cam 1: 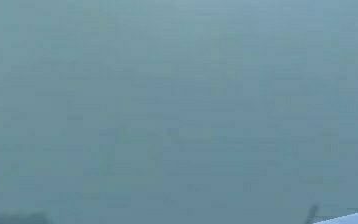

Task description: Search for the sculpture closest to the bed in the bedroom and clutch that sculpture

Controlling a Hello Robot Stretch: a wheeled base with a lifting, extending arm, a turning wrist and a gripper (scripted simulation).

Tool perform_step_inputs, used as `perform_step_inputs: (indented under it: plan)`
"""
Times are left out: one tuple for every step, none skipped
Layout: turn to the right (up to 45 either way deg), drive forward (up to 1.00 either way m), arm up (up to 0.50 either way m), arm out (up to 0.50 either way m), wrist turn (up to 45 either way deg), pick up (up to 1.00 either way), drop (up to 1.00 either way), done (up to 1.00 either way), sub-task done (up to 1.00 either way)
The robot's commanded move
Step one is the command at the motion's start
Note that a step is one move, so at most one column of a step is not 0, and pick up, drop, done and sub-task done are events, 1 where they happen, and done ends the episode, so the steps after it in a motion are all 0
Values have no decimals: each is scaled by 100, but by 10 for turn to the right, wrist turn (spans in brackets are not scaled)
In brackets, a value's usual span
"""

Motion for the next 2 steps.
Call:
perform_step_inputs:
  plan:
    - [0,0,10,0,0,0,0,0,0]
    - [0,0,0,0,0,0,0,100,0]
